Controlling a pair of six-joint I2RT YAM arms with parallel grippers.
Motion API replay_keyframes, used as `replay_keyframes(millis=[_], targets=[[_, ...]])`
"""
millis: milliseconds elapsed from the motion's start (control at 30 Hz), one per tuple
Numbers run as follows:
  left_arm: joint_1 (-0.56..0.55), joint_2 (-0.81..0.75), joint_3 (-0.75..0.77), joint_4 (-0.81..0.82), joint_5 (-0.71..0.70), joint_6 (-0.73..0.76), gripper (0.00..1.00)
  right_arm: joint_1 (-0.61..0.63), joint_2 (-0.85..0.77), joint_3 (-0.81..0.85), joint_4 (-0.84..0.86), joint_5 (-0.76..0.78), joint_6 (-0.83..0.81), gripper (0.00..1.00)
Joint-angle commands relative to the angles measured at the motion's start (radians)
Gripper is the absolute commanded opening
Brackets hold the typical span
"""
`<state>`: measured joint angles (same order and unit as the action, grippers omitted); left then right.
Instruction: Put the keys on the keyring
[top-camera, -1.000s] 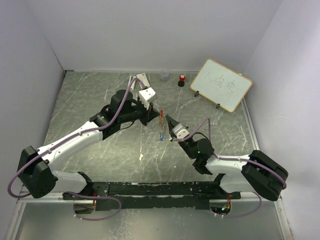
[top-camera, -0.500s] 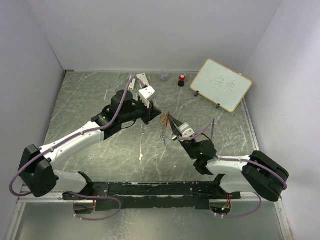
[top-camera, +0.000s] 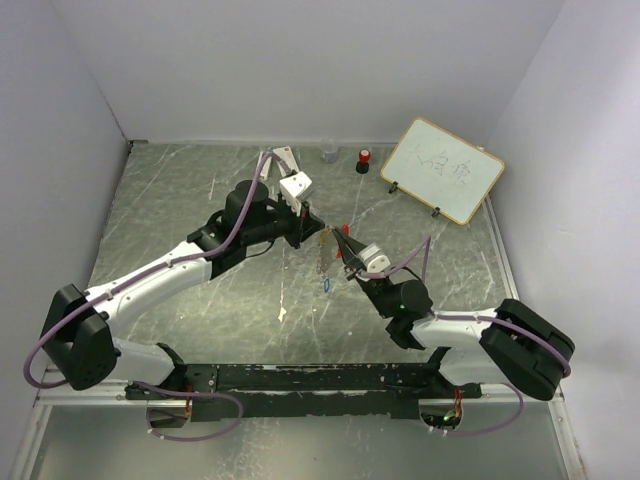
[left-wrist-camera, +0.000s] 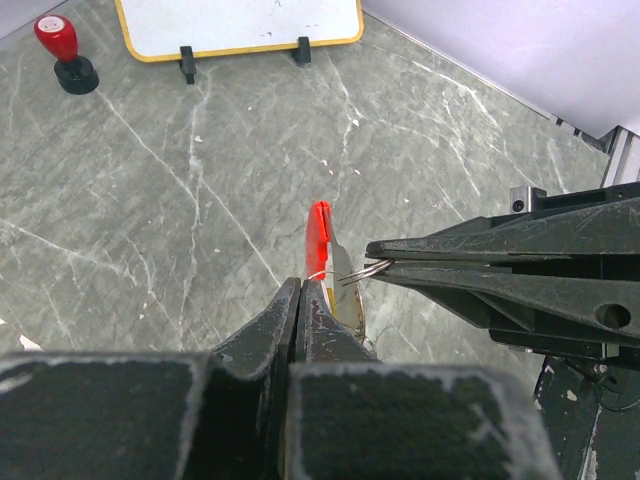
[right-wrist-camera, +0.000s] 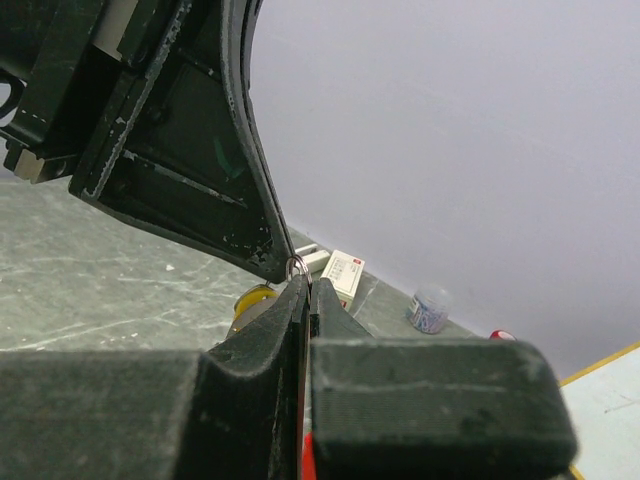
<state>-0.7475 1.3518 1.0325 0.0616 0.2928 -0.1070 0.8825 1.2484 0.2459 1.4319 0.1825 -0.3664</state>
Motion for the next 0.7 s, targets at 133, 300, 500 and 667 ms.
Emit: replay_keyframes(millis=[133, 300, 500, 667], targets=[[0.006, 0.032, -0.005, 0.049, 0.014, -0.011, 0.07, -0.004, 0.010, 0.033, 0.091, -0.034, 0.016, 0.00], [0.006, 0.042, -0.003, 0.059, 0.023, -0.017, 0.07, -0.005, 0.013, 0.036, 0.089, -0.036, 0.015, 0.00], [0.006, 0.049, 0.002, 0.049, 0.020, -0.014, 0.07, -0.005, 0.016, 0.041, 0.092, -0.029, 0.011, 0.00], [0.006, 0.028, 0.020, -0.026, -0.184, -0.025, 0.07, -0.004, 0.003, 0.039, 0.077, -0.003, -0.004, 0.00]])
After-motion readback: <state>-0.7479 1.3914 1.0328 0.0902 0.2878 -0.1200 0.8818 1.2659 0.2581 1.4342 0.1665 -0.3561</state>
